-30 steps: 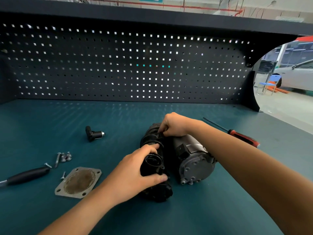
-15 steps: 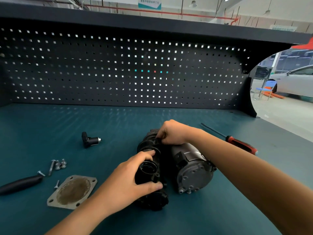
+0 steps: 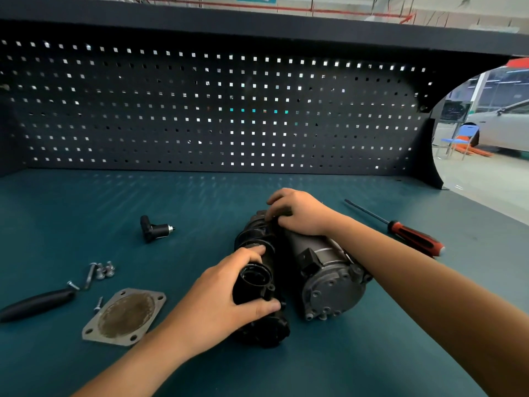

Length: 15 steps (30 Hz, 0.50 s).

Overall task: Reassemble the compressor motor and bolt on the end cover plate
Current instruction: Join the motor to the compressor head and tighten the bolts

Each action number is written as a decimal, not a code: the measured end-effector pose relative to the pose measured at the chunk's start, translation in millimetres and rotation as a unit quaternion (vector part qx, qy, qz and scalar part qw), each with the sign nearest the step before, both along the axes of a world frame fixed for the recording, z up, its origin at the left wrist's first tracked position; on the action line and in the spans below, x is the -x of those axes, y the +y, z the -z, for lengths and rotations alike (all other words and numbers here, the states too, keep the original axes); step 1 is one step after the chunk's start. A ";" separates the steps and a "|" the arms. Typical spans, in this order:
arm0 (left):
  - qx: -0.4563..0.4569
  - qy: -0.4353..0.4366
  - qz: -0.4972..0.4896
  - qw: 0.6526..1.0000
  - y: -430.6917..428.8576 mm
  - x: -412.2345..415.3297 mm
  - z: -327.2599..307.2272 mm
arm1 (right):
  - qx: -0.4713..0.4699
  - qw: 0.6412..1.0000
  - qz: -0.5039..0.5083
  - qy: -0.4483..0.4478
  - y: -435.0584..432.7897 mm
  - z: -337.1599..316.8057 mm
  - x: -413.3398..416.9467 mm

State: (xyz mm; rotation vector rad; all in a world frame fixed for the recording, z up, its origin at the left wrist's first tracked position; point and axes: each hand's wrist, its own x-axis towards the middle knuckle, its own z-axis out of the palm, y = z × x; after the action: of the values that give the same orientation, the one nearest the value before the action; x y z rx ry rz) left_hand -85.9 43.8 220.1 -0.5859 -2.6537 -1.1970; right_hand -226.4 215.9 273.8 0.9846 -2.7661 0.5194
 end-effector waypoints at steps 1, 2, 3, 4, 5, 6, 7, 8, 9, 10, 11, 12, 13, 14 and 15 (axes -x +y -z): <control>0.000 0.000 0.000 1.000 -0.1 -0.1 -0.2 | 0.008 1.000 -0.002 -0.027 -2.4 -0.4 -0.7; 0.001 -0.001 0.000 1.000 -0.2 -0.3 -0.3 | 0.018 0.998 0.004 -0.060 -5.5 -0.9 -1.3; 0.002 -0.003 0.001 1.000 -0.2 -0.2 -0.5 | 0.027 0.995 0.015 -0.093 -8.8 -1.6 -1.4; 0.002 -0.004 0.001 1.000 -0.1 -0.1 -0.5 | 0.031 0.992 0.028 -0.119 -11.9 -2.5 -0.9; 0.001 -0.003 0.002 1.000 -0.1 0.0 -0.5 | 0.023 0.990 0.037 -0.133 -14.7 -3.8 0.4; 0.001 -0.003 0.002 1.000 0.0 0.1 -0.5 | 0.006 0.990 0.042 -0.137 -17.3 -5.1 2.1; 0.001 -0.002 0.002 1.000 -0.1 0.4 -0.5 | -0.011 0.989 0.043 -0.138 -19.5 -6.2 3.8; 0.001 -0.003 0.002 1.000 -0.2 0.5 -0.3 | -0.019 0.989 0.043 -0.138 -21.3 -6.9 5.5; 0.000 -0.005 0.002 1.000 -0.4 0.7 -0.2 | -0.018 0.989 0.045 -0.140 -22.9 -7.4 7.0; 0.000 -0.007 0.003 1.000 -0.5 0.9 0.1 | -0.012 0.989 0.047 -0.142 -24.3 -7.6 8.9; 0.000 -0.008 0.004 1.000 -0.6 1.1 0.3 | -0.009 0.988 0.050 -0.143 -25.2 -7.3 10.7; 0.000 -0.008 0.004 1.000 -0.6 1.2 0.5 | -0.015 0.988 0.055 -0.144 -26.0 -6.8 11.4; 0.001 -0.006 0.004 1.000 -0.5 1.4 0.7 | -0.027 0.987 0.063 -0.147 -26.5 -5.8 12.2; 0.003 -0.004 0.005 1.000 -0.5 1.5 0.9 | -0.039 0.986 0.071 -0.149 -26.7 -5.2 12.5; 0.005 -0.002 0.005 1.000 -0.5 1.7 0.9 | -0.048 0.985 0.075 -0.147 -26.6 -4.8 12.6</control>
State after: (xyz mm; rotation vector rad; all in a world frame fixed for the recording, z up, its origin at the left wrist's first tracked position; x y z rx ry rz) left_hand -87.6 43.4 219.2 -0.5985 -2.6648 -1.1890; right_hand -239.0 189.3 278.6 0.7606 -3.1231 0.5519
